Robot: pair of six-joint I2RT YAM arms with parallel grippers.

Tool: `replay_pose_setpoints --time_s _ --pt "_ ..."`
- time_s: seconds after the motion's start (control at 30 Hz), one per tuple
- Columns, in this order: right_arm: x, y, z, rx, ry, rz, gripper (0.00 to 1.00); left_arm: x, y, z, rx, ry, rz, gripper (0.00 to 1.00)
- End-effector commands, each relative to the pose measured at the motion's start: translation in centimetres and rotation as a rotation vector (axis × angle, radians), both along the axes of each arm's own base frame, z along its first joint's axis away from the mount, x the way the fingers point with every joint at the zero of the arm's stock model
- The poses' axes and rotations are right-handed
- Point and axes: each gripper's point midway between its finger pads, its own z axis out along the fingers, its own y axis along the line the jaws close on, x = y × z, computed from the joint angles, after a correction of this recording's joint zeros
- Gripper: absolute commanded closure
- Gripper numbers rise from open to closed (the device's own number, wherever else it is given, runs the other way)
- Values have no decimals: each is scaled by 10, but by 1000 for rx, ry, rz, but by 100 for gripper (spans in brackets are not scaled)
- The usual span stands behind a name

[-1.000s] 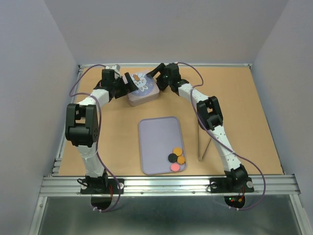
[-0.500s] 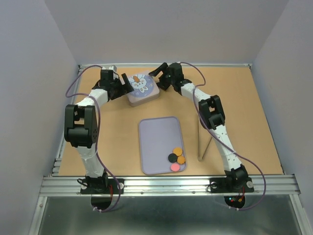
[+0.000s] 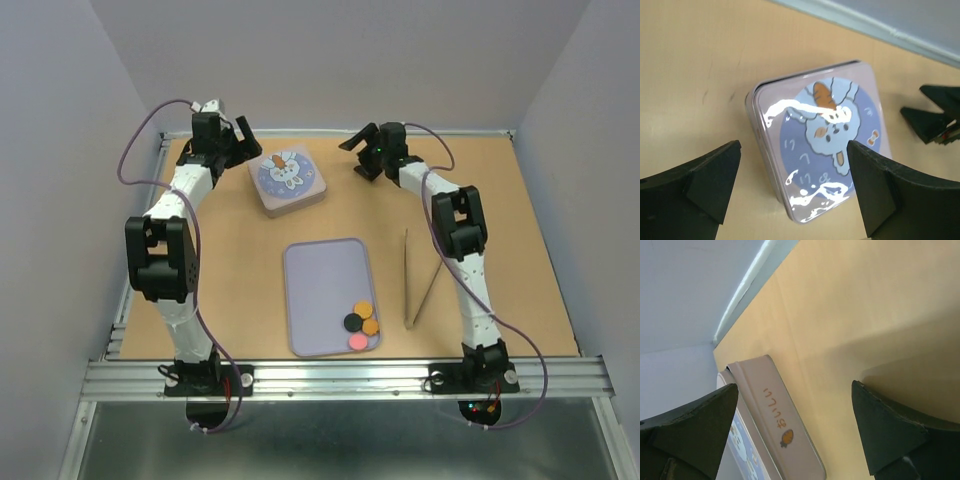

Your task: Pack the cookies

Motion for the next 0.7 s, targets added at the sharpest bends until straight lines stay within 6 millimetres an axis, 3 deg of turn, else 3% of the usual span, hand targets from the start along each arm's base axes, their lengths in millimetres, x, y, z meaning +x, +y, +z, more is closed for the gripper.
replay_pose_setpoints --time_s 0.0,0.03,0.07,0.1,0.13,0.2,0.27,0.3,0.33,0.37,0.43,0.6,0.67 --pt "-11 -25 80 -42 -132 4 1 31 9 53 35 -140 27 1" --pt "-22 -28 67 -63 -98 11 3 39 11 45 32 -126 29 1" --pt "-29 -31 70 -71 -96 16 4 51 12 61 25 -165 32 1" --pt "-47 -34 76 -76 -88 35 5 61 15 46 25 -136 33 1" --pt "-55 -34 78 -72 -80 46 8 65 17 61 24 -165 36 1" --pt "-77 -33 75 -60 -45 71 14 88 18 59 11 -178 32 1" --pt "-109 -35 68 -45 10 98 23 104 18 36 -30 -150 9 1" --pt "-121 -33 83 -37 -9 115 27 116 13 35 -58 -174 -12 1" --pt "-131 -32 77 -40 8 128 31 122 25 35 -86 -187 -9 1" --pt "-145 -32 64 -44 45 141 41 124 19 35 -148 -186 -33 1" --pt "-164 -17 70 -31 41 202 56 132 12 34 -211 -224 -96 1" --pt "-196 23 78 -20 30 315 76 140 -5 40 -282 -273 -173 1" --pt "-196 33 79 -18 25 335 81 137 -8 65 -275 -346 -196 1"
